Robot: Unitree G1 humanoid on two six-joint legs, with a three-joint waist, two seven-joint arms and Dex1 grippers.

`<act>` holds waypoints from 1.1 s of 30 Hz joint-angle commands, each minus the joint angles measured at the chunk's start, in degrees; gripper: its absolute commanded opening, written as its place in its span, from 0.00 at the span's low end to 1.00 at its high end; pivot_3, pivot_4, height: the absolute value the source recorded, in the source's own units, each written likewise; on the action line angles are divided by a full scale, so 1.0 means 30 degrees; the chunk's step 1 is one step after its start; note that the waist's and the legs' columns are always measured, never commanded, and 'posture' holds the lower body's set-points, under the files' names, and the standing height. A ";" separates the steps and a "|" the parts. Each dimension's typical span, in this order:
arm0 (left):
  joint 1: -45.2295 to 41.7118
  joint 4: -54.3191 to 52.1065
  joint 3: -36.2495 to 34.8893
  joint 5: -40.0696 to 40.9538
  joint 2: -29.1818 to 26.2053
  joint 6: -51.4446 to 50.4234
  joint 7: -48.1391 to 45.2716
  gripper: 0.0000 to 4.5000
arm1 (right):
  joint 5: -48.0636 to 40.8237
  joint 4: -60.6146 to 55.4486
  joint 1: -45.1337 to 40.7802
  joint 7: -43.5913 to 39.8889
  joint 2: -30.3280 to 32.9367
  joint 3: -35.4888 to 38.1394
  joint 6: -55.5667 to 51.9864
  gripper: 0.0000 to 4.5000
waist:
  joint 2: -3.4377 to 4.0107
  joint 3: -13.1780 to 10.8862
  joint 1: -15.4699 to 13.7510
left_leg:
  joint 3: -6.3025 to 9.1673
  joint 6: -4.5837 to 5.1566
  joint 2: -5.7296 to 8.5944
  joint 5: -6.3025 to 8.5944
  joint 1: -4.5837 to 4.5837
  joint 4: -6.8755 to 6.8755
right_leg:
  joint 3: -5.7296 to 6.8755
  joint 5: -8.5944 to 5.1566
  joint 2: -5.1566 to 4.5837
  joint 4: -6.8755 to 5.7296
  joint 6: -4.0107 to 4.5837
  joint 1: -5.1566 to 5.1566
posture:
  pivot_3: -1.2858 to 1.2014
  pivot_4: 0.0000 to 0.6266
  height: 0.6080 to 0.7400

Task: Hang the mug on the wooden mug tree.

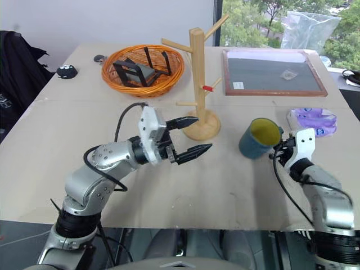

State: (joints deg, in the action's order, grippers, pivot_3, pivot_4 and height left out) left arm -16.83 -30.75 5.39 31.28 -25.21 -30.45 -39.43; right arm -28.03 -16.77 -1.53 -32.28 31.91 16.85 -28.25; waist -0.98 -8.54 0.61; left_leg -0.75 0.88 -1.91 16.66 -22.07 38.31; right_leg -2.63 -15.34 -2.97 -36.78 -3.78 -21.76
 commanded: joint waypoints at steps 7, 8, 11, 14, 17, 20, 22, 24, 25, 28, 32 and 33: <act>0.1929 -0.1350 -0.3764 0.2030 -0.0342 0.1146 0.0186 1.00 | -0.4758 -0.4610 -0.5090 -0.3753 0.8314 0.0394 -0.6062 0.02 | 0.0000 -0.0008 0.0142 | -0.0024 0.0010 0.0000 0.0006 0.0044 0.0017 | -0.0033 0.0001 0.0002 -0.0010 -0.0001 0.0038 | 0.52 0.24 0.98; 0.2107 -0.1330 -0.3934 0.2074 -0.0438 0.1267 0.0107 1.00 | -0.4784 -0.4659 -0.6189 -0.3791 0.8853 -0.0328 -0.6542 0.02 | -0.0034 -0.0004 0.0083 | -0.0006 0.0011 0.0000 0.0006 0.0041 0.0015 | -0.0013 0.0001 0.0003 -0.0003 0.0000 0.0041 | 0.52 0.24 0.98; 0.2598 -0.1152 -0.4221 0.1873 -0.0680 0.1917 -0.0272 1.00 | -0.4499 -0.4349 -1.0236 -0.3905 0.9378 -0.3004 -0.7780 0.02 | -0.0051 -0.0008 -0.0008 | 0.0032 0.0009 -0.0025 0.0006 0.0008 0.0010 | 0.0038 -0.0002 0.0014 0.0017 0.0006 0.0020 | 0.52 0.24 0.98; 0.2941 -0.1072 -0.4509 0.1948 -0.0805 0.2441 -0.0586 1.00 | -0.3520 -0.3950 -1.3954 -0.4455 0.9252 -0.6043 -0.8761 0.02 | -0.0044 -0.0020 -0.0007 | 0.0018 0.0006 -0.0020 0.0003 -0.0036 0.0014 | 0.0033 -0.0001 -0.0011 0.0015 0.0007 -0.0026 | 0.52 0.24 0.98; 0.2990 -0.1158 -0.4561 0.2080 -0.0744 0.2722 -0.0615 1.00 | -0.2047 -0.3213 -1.6258 -0.4834 0.9093 -0.8404 -0.9119 0.02 | -0.0048 -0.0017 -0.0049 | 0.0049 0.0004 -0.0041 0.0002 -0.0085 0.0018 | 0.0068 0.0000 -0.0023 0.0025 0.0008 -0.0054 | 0.52 0.24 0.98; 0.3055 -0.1335 -0.4535 0.2203 -0.0645 0.2847 -0.0483 1.00 | -0.1304 -0.2333 -1.7678 -0.5253 0.8814 -0.9640 -0.9730 0.02 | -0.0057 -0.0011 -0.0109 | 0.0083 -0.0003 -0.0046 -0.0002 -0.0226 0.0049 | 0.0105 0.0003 -0.0035 0.0017 0.0008 -0.0166 | 0.52 0.24 0.98; 0.3223 -0.1466 -0.4450 0.2167 -0.0628 0.2948 -0.0408 1.00 | -0.0895 -0.1736 -1.8467 -0.5678 0.8731 -1.0417 -1.0370 0.02 | -0.0055 -0.0013 -0.0088 | 0.0074 -0.0013 -0.0040 -0.0008 -0.0257 0.0048 | 0.0101 0.0004 -0.0052 0.0014 0.0007 -0.0185 | 0.52 0.24 0.98; 0.3311 -0.1468 -0.4380 0.2087 -0.0597 0.3074 -0.0334 1.00 | -0.0259 -0.1061 -1.9055 -0.5836 0.8509 -1.0980 -1.0467 0.02 | -0.0056 -0.0013 -0.0047 | 0.0063 -0.0012 -0.0041 -0.0007 -0.0267 0.0039 | 0.0094 0.0004 -0.0055 0.0014 0.0006 -0.0202 | 0.52 0.24 0.98; 0.3349 -0.1464 -0.4371 0.2076 -0.0584 0.3123 -0.0299 1.00 | -0.0029 -0.0768 -1.9300 -0.5856 0.8352 -1.1130 -1.0543 0.02 | -0.0054 -0.0013 -0.0004 | 0.0062 -0.0010 -0.0042 -0.0006 -0.0271 0.0039 | 0.0096 0.0004 -0.0053 0.0012 0.0007 -0.0209 | 0.52 0.24 0.98; 0.3504 -0.1509 -0.4320 0.2018 -0.0520 0.3275 -0.0179 1.00 | 0.0829 0.0214 -2.0192 -0.5744 0.7677 -1.1516 -1.0676 0.02 | -0.0054 -0.0013 0.0026 | 0.0048 -0.0009 -0.0040 -0.0006 -0.0271 0.0038 | 0.0085 0.0005 -0.0045 -0.0009 0.0008 -0.0232 | 0.52 0.24 0.98; 0.3753 -0.1437 -0.4239 0.1934 -0.0484 0.3562 -0.0133 1.00 | 0.1249 0.0327 -2.0730 -0.6501 0.7075 -1.2052 -1.0529 0.02 | -0.0054 -0.0013 0.0035 | 0.0026 -0.0007 -0.0041 -0.0005 -0.0274 0.0036 | 0.0072 0.0006 -0.0044 -0.0012 0.0008 -0.0251 | 0.52 0.24 0.98; 0.3789 -0.1409 -0.4242 0.1943 -0.0508 0.3622 -0.0153 1.00 | 0.1329 0.0321 -2.0800 -0.6598 0.6913 -1.2095 -1.0569 0.02 | -0.0054 -0.0013 0.0036 | 0.0020 -0.0007 -0.0041 -0.0005 -0.0278 0.0034 | 0.0067 0.0006 -0.0044 -0.0013 0.0008 -0.0259 | 0.52 0.24 0.98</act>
State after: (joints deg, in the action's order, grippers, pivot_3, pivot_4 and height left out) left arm -5.55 -33.01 -6.71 36.94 -26.68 -21.08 -39.78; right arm -24.82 -14.85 -61.99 -51.25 52.66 -20.21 -60.43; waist -1.14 -8.58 0.72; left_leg -0.68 0.85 -2.04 16.64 -22.91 38.40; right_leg -2.43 -15.32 -3.11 -36.82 -3.75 -22.54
